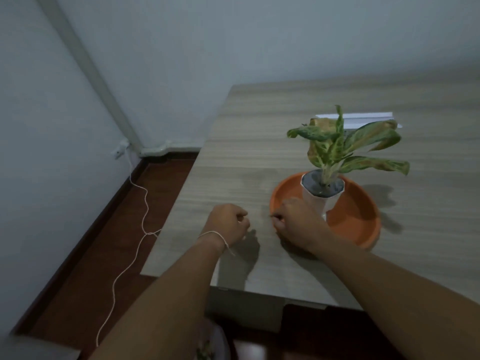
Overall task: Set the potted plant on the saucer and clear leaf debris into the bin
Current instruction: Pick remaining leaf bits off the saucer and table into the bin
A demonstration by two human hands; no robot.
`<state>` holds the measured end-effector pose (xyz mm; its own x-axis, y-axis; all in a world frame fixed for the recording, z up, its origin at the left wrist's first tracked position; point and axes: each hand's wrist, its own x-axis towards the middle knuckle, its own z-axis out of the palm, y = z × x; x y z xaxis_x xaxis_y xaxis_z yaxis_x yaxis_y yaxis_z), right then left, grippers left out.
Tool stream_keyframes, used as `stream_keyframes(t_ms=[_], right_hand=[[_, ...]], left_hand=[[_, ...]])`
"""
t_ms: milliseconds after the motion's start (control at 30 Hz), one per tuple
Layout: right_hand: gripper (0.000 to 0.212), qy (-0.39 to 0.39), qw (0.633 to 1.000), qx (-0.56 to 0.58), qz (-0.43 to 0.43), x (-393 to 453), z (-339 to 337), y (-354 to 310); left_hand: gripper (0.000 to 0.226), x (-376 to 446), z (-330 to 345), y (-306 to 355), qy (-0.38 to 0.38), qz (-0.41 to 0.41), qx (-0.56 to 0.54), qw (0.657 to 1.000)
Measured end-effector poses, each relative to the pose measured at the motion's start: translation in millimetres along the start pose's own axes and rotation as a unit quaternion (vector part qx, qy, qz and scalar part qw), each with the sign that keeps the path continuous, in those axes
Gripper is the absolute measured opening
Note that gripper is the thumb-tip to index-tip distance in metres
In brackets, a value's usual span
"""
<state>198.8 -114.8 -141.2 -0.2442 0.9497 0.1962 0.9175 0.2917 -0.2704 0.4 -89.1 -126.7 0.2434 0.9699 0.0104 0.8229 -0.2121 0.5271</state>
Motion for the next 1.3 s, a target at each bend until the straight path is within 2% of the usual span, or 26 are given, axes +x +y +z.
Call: stream_keyframes(t_ms=[367,533,700,867,1033,1300], right_hand=[[0.023,-0.031,0.99,0.069,-0.121,55.4,64.8,-170.0],[0.023,-0.071,0.979,0.089,-0.166,61.1,99.1,-243.4],[0.022,-0.122,0.965,0.082,-0.216,49.3,135.6,-292.8],[0.022,-0.204,0.942,0.037,-0.264,20.9,169.8,-319.6],[0.024,-0.29,0.92,0.004,-0.262,-5.8,201.4,-322.5],[0.025,-0.321,0.912,-0.001,-0.256,-16.3,226.5,-326.1]], left_hand=[[0.019,-96.6,-111.0,-154.6,0.078,-0.152,0.036,0.985],[0.018,-147.4,-122.1,-217.2,0.084,-0.22,0.027,0.971],[0.016,-186.0,-114.3,-254.9,0.077,-0.248,0.014,0.966],[0.016,-219.9,-99.9,-280.9,0.045,-0.275,0.003,0.96],[0.016,-255.4,-65.5,-300.8,-0.013,-0.295,-0.012,0.955],[0.017,-264.4,-39.9,-310.0,-0.024,-0.296,-0.042,0.954]])
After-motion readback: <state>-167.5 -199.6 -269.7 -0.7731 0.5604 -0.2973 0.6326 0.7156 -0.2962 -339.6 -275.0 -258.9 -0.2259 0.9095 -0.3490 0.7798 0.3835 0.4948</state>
